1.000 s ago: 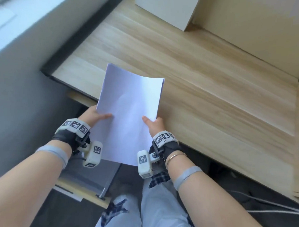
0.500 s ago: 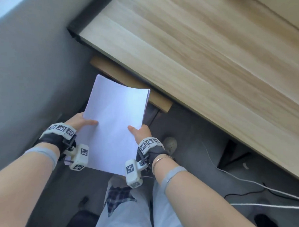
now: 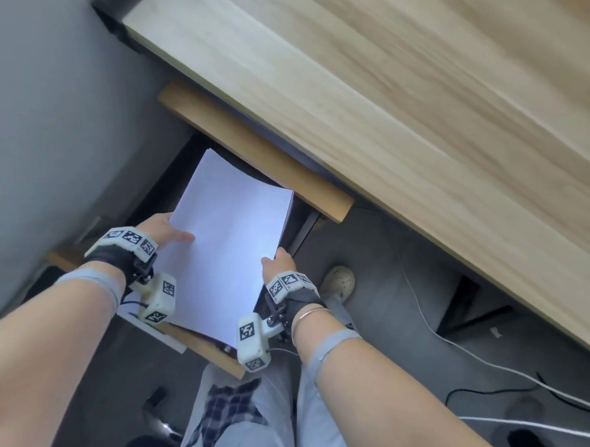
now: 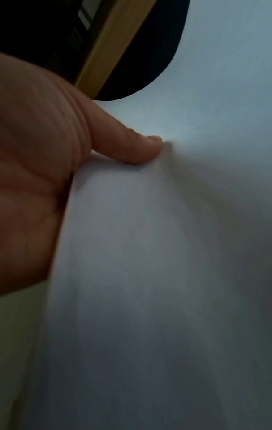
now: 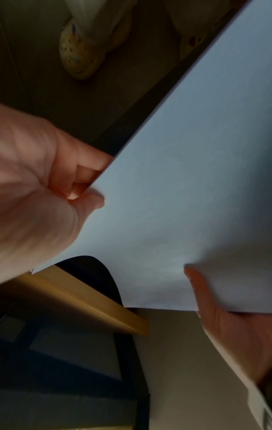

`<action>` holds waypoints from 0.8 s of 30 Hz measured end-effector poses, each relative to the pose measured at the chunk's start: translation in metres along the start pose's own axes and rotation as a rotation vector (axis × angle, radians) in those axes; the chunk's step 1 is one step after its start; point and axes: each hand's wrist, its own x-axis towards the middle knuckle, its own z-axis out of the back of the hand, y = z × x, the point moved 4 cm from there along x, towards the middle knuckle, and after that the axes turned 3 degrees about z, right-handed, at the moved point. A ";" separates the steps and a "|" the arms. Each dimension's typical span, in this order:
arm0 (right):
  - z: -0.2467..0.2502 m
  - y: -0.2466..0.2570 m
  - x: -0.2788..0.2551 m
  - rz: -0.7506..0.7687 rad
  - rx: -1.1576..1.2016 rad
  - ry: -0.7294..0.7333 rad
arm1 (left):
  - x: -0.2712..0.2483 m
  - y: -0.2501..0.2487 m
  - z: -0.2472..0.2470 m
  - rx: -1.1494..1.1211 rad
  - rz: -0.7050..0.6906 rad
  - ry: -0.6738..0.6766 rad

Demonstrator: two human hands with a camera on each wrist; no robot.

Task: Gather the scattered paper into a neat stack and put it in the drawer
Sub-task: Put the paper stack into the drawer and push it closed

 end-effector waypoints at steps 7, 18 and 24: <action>-0.001 0.000 0.020 -0.022 -0.027 0.040 | 0.040 -0.004 -0.004 0.110 0.004 -0.039; 0.006 0.015 0.045 -0.151 0.394 -0.068 | 0.075 -0.037 -0.011 0.121 -0.063 -0.091; 0.001 0.022 0.049 -0.072 0.304 -0.184 | 0.091 -0.050 -0.025 0.123 -0.094 -0.080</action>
